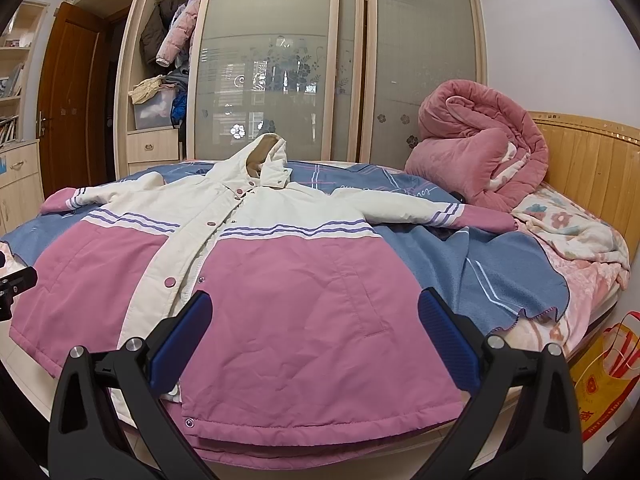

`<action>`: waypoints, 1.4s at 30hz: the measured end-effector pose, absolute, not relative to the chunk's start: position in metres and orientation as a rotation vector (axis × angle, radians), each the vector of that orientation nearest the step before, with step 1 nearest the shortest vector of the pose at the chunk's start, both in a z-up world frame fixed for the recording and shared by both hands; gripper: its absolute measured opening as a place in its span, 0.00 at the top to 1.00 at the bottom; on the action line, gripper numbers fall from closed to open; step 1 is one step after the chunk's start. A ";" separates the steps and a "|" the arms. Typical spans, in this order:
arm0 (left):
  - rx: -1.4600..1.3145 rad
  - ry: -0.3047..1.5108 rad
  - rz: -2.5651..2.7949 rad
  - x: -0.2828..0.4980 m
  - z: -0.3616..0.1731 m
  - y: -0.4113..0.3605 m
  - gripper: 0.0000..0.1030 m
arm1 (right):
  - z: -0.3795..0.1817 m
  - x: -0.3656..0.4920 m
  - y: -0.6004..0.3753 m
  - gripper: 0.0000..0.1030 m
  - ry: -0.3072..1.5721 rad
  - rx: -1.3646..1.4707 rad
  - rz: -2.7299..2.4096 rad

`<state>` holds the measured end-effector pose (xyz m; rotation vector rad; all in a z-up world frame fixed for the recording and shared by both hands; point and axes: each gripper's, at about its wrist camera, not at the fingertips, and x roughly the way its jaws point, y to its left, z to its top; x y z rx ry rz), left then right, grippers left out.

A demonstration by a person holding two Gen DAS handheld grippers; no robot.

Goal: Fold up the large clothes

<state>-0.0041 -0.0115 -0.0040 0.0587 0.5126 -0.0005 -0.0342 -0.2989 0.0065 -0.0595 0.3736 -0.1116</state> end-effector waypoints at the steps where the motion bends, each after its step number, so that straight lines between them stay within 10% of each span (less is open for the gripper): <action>1: 0.058 0.513 -0.001 -0.004 -0.004 -0.011 0.02 | 0.007 -0.034 -0.299 0.01 0.374 -0.060 -0.111; 31: -0.005 0.574 -0.065 0.002 0.011 0.011 0.02 | 0.016 -0.029 -0.297 0.01 0.360 -0.035 -0.098; 42: 0.092 0.420 -0.077 0.033 0.080 -0.022 0.02 | 0.068 0.007 -0.418 0.01 0.419 0.471 -0.018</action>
